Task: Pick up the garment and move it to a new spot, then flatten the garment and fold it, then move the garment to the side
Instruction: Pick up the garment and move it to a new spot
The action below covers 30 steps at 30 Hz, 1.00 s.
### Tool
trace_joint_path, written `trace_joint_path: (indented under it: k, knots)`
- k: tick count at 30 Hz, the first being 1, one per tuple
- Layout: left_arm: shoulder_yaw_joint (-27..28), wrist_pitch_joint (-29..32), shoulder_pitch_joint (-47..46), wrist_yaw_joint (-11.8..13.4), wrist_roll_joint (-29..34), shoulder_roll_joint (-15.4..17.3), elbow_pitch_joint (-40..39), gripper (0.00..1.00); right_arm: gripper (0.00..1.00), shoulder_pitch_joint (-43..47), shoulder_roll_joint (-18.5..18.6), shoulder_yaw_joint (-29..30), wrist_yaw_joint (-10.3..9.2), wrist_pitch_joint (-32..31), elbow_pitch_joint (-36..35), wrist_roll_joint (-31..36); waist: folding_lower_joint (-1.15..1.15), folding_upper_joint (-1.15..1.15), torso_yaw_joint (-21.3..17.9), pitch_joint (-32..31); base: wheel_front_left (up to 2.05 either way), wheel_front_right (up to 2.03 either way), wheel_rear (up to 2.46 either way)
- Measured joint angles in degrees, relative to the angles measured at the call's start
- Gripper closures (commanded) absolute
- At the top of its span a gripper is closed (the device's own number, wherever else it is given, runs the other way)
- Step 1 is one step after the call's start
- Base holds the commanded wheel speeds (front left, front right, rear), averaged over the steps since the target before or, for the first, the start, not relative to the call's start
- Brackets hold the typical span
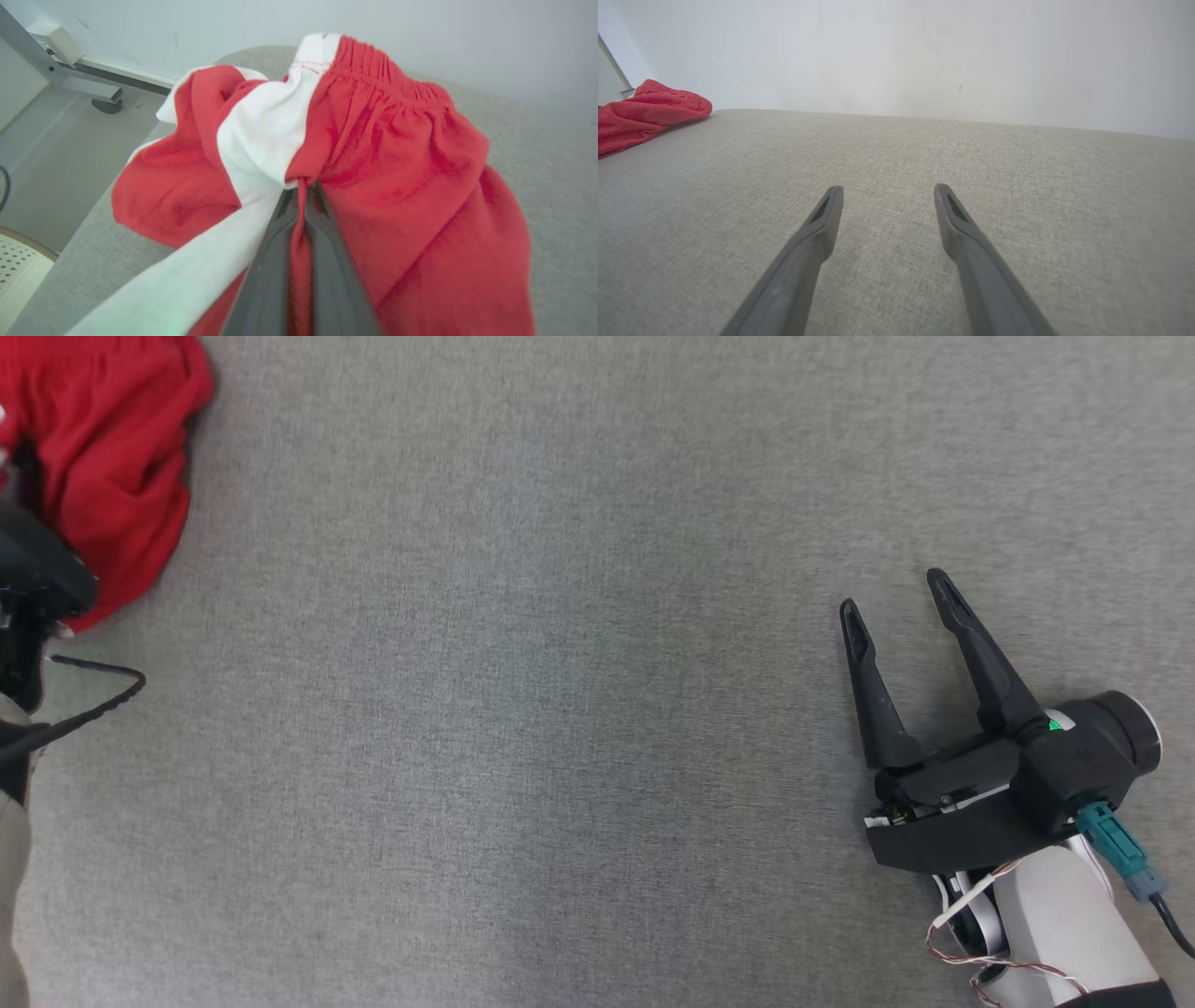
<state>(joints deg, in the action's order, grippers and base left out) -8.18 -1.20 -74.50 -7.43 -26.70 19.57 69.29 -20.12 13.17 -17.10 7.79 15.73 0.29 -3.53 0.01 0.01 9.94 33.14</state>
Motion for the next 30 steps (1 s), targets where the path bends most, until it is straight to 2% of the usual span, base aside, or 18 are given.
trace_joint_path:
  k: [4, 10, 16, 25, 30]
  knots:
    - [-1.2, -8.3, 2.9, 0.0, -0.9, 0.4, -3.0, 1.00, 0.00, 1.1, -0.7, 0.5, -0.24, -0.2, 1.5, -1.0, 0.01, 0.01, -0.8, -2.5, 0.00, 0.00, 0.00]
    - [-2.1, -13.2, 8.8, 0.0, -3.2, 1.7, -8.2, 1.00, 0.00, 4.9, -2.2, 0.5, -0.26, -0.6, 3.2, -2.2, 0.01, 0.02, -1.7, -7.2, 0.00, 0.00, 0.00]
    - [0.5, -13.7, 15.9, 0.0, -3.9, 2.0, -18.9, 1.00, 0.00, 9.1, -3.1, 1.2, -0.26, -0.6, 3.7, -3.6, 0.00, 0.01, -2.5, -13.3, 0.00, 0.00, 0.00]
    - [1.7, -13.6, 27.3, 1.1, -2.9, -0.6, -34.2, 1.00, 0.00, 14.8, -4.3, 2.2, -0.26, -0.7, 3.6, -5.3, -0.02, 0.00, -4.1, -23.2, 0.00, 0.00, 0.00]
    - [0.6, -9.7, 31.1, 2.5, -3.6, -2.0, -43.2, 1.00, 0.00, 16.9, -4.6, 2.4, -0.26, -0.6, 3.3, -5.8, -0.02, -0.01, -5.8, -27.7, 0.00, 0.00, 0.00]
